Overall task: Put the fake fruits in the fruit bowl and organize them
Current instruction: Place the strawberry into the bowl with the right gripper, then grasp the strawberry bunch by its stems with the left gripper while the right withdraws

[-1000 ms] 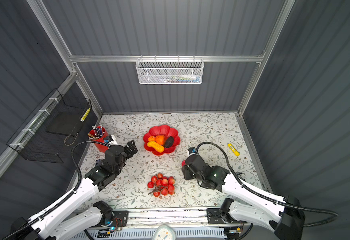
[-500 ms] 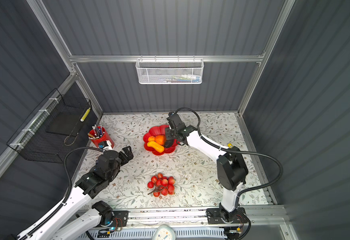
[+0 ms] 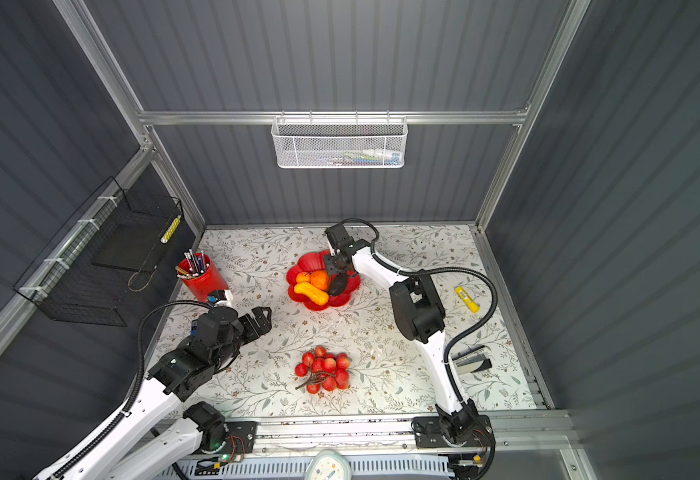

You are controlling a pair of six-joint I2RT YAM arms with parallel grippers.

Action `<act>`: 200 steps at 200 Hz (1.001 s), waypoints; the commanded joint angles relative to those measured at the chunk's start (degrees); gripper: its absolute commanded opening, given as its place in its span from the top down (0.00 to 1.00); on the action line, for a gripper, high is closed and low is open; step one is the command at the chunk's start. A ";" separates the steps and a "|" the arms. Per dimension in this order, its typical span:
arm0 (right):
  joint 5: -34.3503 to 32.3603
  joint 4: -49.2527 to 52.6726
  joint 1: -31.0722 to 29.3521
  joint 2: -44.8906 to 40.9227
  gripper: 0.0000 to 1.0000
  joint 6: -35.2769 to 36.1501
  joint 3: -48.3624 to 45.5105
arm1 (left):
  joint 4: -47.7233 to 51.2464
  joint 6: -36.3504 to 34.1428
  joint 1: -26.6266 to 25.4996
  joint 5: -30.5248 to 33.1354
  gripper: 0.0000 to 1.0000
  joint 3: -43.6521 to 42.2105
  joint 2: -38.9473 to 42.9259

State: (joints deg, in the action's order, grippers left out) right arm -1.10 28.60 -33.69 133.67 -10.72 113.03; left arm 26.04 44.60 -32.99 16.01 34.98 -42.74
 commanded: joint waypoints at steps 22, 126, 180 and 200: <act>0.77 4.64 0.72 -0.92 0.24 0.98 5.27 | 4.23 -3.32 0.30 -12.12 0.03 3.46 -3.60; 4.06 -21.05 4.05 -45.38 0.01 -9.05 -42.35 | 12.78 -11.10 -3.68 -40.03 0.22 9.48 -16.03; 3.04 -23.78 6.11 -57.81 0.01 -13.57 -54.91 | 20.11 -12.28 -8.94 -41.96 0.26 8.67 -19.35; 2.48 -23.85 6.30 -59.93 0.01 -14.19 -56.70 | 21.44 -12.63 -10.12 -42.64 0.27 8.46 -19.85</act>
State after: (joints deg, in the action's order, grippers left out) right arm 1.78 7.46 -27.77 77.10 -22.68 57.76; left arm 42.63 33.93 -41.89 -23.83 43.75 -62.11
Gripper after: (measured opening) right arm 0.989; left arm 0.733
